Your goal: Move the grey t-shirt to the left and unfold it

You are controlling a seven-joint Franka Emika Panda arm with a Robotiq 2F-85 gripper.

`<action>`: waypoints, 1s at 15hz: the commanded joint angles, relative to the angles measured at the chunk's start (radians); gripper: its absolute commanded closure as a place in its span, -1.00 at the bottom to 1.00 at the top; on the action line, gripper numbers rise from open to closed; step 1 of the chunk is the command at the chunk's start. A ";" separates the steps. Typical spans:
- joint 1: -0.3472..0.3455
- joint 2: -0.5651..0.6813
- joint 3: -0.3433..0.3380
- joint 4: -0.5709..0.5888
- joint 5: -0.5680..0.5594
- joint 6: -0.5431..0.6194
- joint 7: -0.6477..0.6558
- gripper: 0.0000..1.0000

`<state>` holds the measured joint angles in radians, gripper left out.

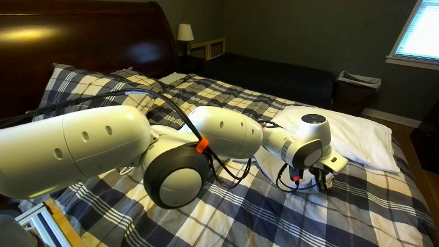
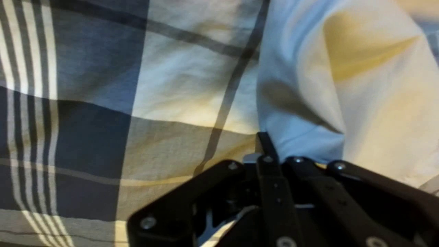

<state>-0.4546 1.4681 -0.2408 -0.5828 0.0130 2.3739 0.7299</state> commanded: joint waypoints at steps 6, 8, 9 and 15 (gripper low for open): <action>-0.074 -0.017 -0.081 -0.036 0.005 -0.091 0.216 0.45; -0.072 -0.018 -0.082 -0.036 0.003 -0.104 0.231 0.17; -0.069 -0.020 -0.086 -0.036 0.000 -0.107 0.243 0.04; -0.064 -0.035 -0.054 -0.040 0.010 0.028 0.207 -0.88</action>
<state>-0.5244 1.4527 -0.3188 -0.5979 0.0130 2.3163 0.9767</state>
